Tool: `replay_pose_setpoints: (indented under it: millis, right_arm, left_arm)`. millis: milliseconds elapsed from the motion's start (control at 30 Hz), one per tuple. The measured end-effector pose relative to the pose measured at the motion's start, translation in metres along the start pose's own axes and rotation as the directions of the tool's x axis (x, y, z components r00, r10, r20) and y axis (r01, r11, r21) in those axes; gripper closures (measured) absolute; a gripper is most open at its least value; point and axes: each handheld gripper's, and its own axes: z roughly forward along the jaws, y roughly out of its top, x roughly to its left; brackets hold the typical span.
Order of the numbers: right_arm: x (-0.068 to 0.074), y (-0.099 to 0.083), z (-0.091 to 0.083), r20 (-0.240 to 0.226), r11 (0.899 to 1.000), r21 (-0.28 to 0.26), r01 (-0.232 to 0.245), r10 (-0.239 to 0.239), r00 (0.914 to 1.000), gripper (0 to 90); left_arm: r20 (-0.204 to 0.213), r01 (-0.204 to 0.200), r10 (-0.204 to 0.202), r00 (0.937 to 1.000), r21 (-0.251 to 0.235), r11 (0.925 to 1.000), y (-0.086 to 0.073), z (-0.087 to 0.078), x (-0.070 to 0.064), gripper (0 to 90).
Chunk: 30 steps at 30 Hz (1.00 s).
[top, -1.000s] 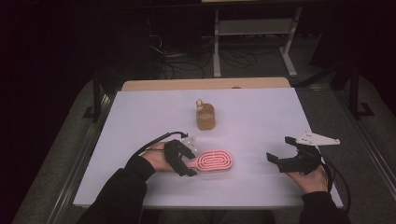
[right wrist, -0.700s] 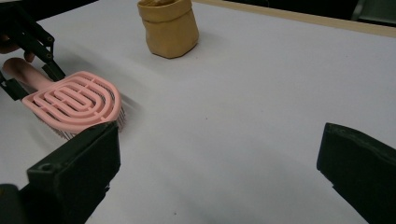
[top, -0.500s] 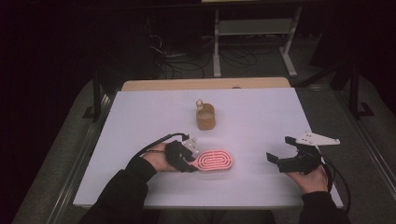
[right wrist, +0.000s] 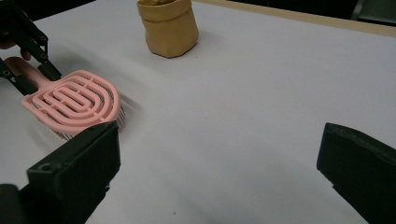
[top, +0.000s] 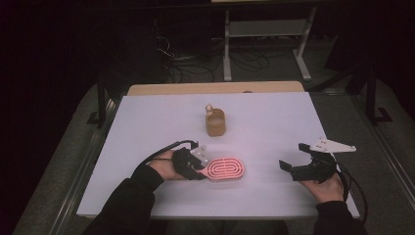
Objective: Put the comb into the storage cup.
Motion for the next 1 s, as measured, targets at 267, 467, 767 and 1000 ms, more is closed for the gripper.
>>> replay_pose_setpoints:
  millis: [267,467,767,1000]
  right_arm:
    - [0.0,0.0,0.0,0.0,1.0,0.001,-0.001,0.001,1.0,0.0]
    - [0.0,0.0,0.0,0.0,1.0,0.002,0.0,0.0,1.0,0.0]
    - [0.0,0.0,0.001,0.0,1.0,0.004,0.0,0.0,1.0,0.0]
    - [0.0,0.0,0.001,-0.001,1.0,0.007,0.0,0.0,1.0,0.0]
  left_arm:
    - [-0.027,-0.011,0.011,0.9996,-0.011,0.9999,0.0,-0.005,-0.001,69.1]
    - [-0.038,0.0,-0.002,0.9993,-0.032,0.9995,-0.001,-0.011,0.0,69.2]
    - [-0.048,0.019,-0.021,0.9986,-0.062,0.9979,-0.005,-0.021,0.003,69.2]
    - [-0.047,0.044,-0.049,0.9977,-0.098,0.9942,-0.009,-0.034,0.007,69.2]
